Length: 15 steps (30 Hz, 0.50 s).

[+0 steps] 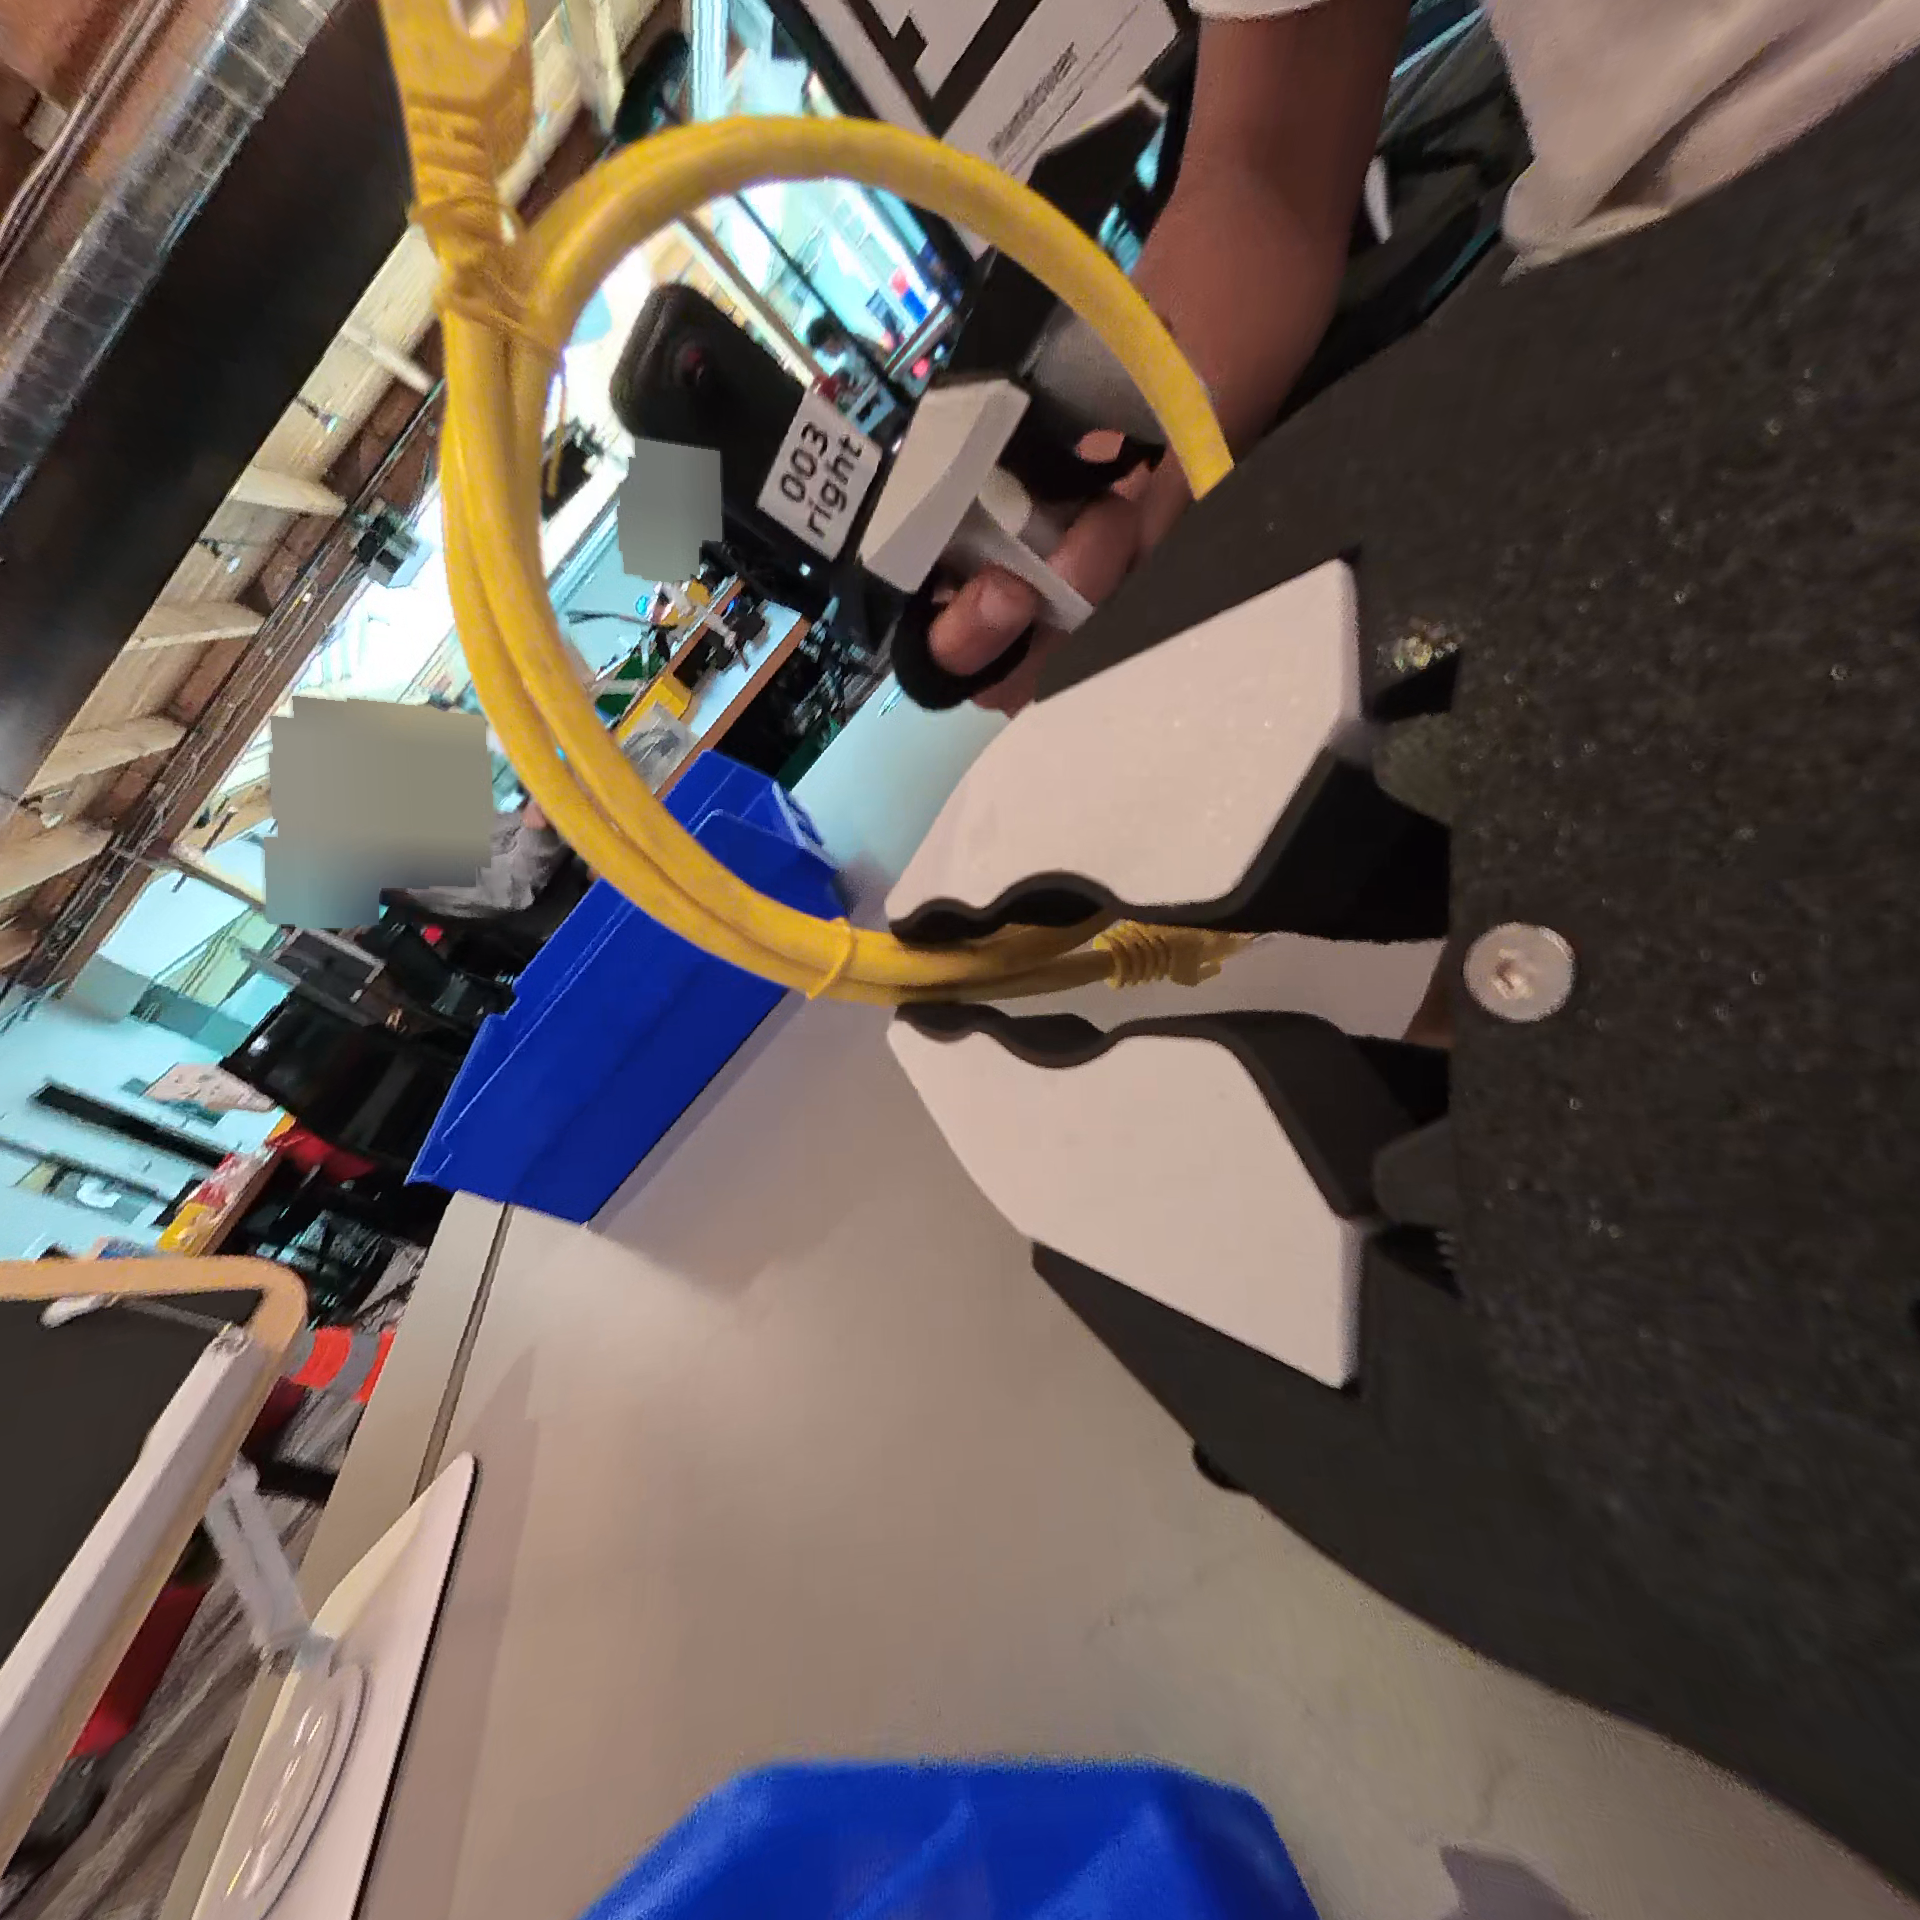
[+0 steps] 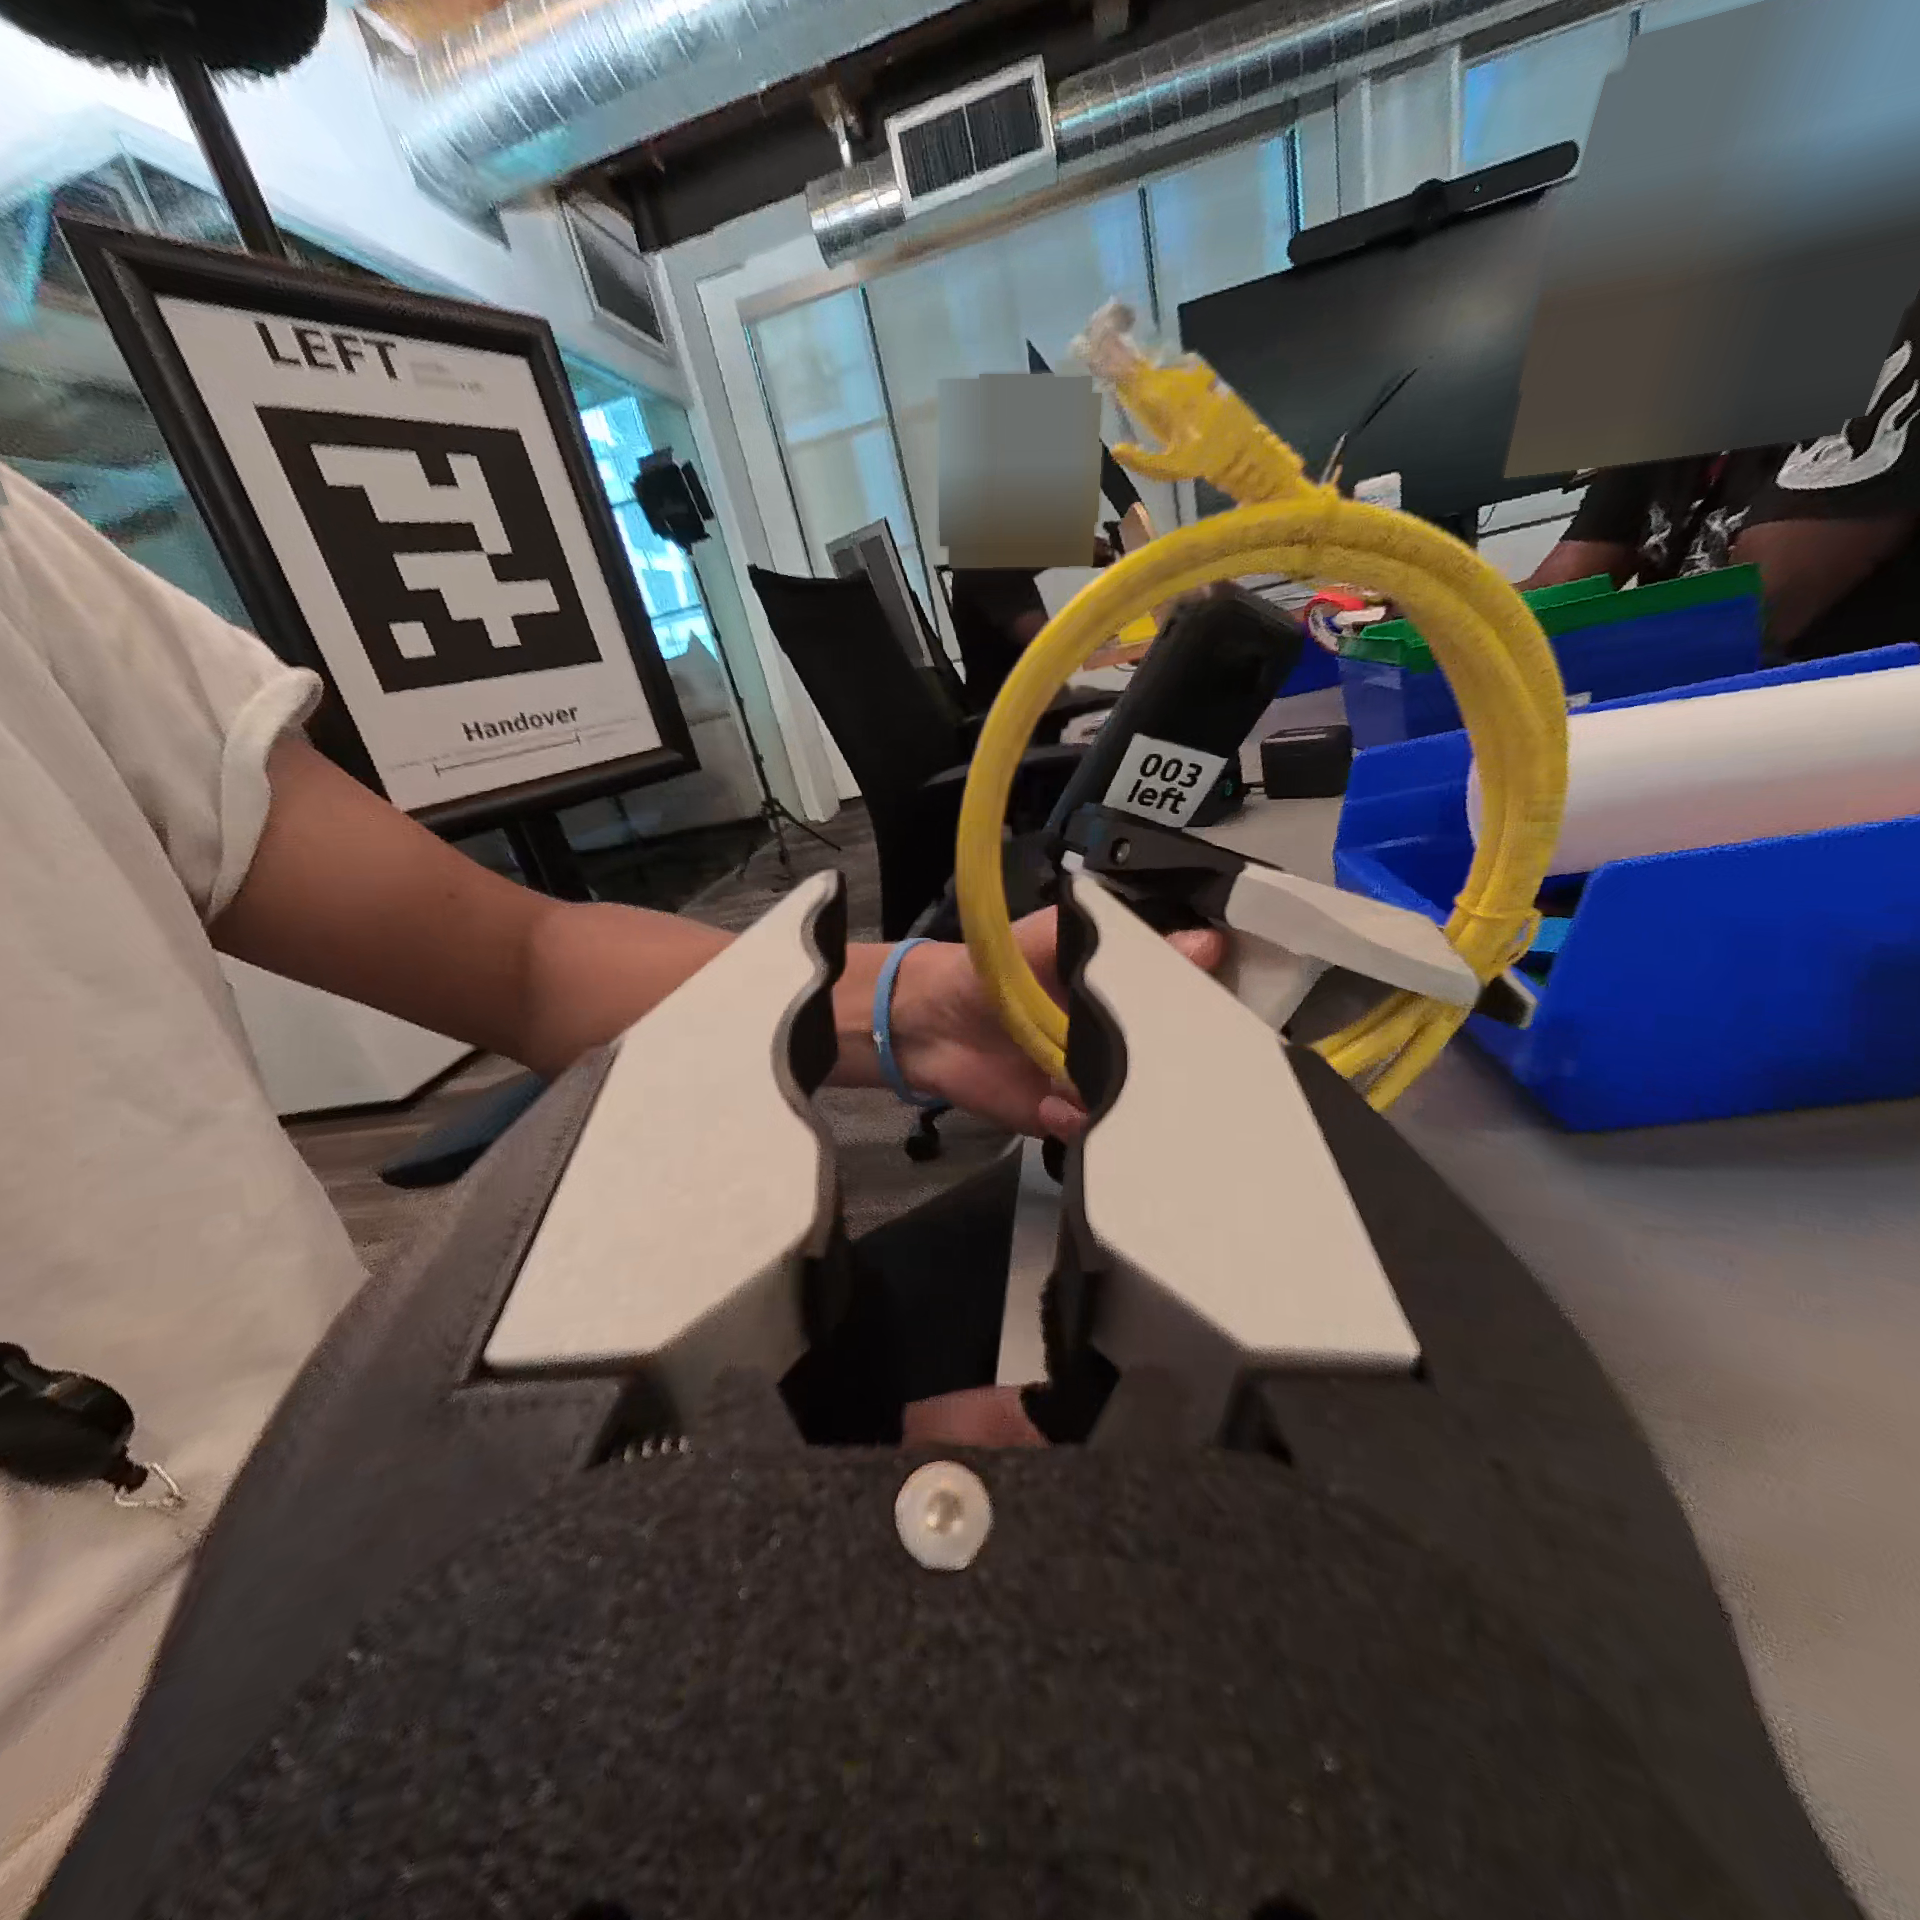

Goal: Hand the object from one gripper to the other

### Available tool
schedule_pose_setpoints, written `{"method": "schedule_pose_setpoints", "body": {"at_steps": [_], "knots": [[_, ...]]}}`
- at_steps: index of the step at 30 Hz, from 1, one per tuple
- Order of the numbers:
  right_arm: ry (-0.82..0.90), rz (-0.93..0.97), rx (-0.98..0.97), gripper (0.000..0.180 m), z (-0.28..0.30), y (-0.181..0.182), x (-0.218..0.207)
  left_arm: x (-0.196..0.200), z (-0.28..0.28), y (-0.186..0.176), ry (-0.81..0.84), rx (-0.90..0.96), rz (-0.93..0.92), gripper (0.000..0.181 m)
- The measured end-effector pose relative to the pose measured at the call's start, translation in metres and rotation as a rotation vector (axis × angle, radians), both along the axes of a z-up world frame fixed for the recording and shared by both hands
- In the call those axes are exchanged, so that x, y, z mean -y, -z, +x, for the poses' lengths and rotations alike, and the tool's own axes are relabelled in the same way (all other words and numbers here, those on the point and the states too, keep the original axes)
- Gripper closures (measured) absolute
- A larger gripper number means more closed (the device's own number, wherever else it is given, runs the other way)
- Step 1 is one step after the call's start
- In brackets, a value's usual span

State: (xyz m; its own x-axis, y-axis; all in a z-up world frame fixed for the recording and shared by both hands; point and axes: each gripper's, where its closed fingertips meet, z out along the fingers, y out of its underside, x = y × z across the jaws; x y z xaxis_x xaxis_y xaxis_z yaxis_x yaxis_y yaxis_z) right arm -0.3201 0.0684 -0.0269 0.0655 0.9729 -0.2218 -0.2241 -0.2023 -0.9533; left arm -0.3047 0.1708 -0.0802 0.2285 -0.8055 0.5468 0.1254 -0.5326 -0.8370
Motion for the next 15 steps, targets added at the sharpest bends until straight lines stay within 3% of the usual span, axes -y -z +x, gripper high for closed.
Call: {"method": "schedule_pose_setpoints", "body": {"at_steps": [4,6,11,15], "knots": [[-0.006,0.011,0.024,0.144,-0.008,0.005,0.0,0.003,0.005,0.005,0.006,-0.031,0.001,0.169],[0.023,0.04,0.054,0.174,-0.009,0.008,-0.002,0.004,0.006,0.006,0.003,-0.038,0.012,0.169],[-0.035,0.11,0.136,0.174,-0.004,0.012,0.004,0.006,0.005,-0.002,0.021,0.009,0.032,0.168],[0.058,0.197,0.23,0.174,0.01,0.02,-0.009,-0.003,-0.005,-0.016,-0.034,0.118,0.01,0.148]]}}
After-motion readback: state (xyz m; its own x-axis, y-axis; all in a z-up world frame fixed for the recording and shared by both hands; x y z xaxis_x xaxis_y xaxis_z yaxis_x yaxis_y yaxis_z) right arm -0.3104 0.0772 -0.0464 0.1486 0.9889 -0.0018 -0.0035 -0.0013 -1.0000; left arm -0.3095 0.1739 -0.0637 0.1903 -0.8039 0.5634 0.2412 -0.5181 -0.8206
